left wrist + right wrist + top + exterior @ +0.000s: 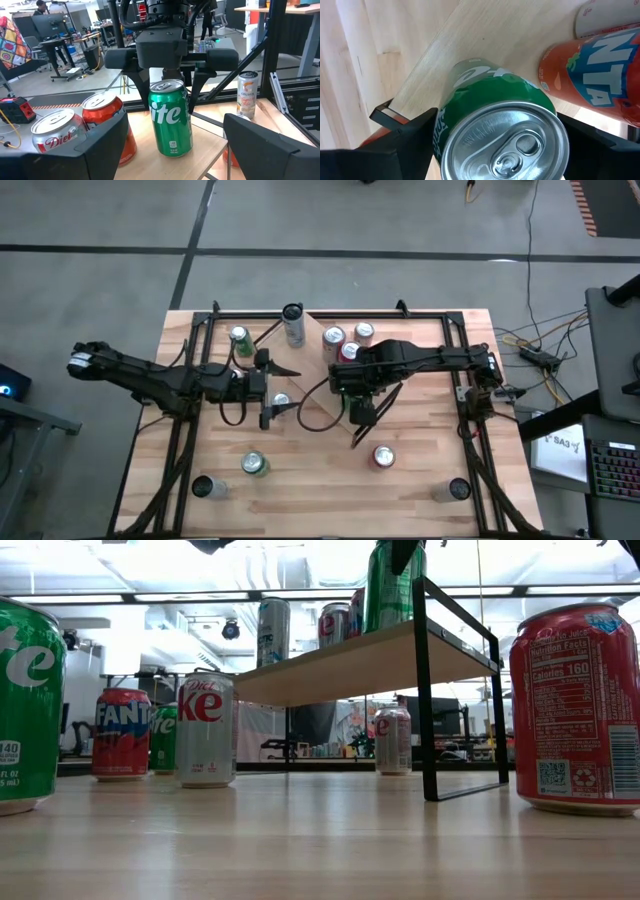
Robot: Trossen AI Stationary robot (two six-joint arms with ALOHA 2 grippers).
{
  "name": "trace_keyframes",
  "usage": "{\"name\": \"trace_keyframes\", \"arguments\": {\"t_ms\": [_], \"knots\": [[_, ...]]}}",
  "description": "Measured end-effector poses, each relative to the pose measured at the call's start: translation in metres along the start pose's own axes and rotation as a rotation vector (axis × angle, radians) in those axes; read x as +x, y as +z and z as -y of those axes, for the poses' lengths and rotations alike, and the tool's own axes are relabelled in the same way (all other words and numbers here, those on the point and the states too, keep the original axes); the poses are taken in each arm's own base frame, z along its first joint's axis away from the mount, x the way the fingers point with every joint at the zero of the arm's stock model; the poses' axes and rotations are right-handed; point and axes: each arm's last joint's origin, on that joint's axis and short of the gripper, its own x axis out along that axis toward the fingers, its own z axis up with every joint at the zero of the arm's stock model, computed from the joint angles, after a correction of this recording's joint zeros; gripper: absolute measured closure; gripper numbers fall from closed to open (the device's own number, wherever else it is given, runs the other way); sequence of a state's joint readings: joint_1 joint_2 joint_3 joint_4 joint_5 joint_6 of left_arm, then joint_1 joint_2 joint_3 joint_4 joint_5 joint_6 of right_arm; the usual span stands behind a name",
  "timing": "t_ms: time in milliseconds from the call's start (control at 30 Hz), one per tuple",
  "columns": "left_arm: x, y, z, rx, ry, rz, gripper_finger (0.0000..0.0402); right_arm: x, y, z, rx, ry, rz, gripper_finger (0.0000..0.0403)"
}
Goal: Place canned beverage on shelf
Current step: Put the bottom right green soda can on the shelf
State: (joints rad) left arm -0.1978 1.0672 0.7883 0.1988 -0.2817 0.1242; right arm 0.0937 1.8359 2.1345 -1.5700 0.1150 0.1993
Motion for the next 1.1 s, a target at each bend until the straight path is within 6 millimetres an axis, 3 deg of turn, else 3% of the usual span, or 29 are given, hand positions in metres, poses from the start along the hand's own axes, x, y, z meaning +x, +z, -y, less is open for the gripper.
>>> {"name": "trace_keyframes", "arguments": {"t_ms": [1100], "knots": [[0.0000, 0.0000, 0.0000, -0.001, 0.000, 0.000, 0.0088, -0.0004, 0.0009, -0.0004, 0.037, 0.014, 0.011, 0.0070]]}}
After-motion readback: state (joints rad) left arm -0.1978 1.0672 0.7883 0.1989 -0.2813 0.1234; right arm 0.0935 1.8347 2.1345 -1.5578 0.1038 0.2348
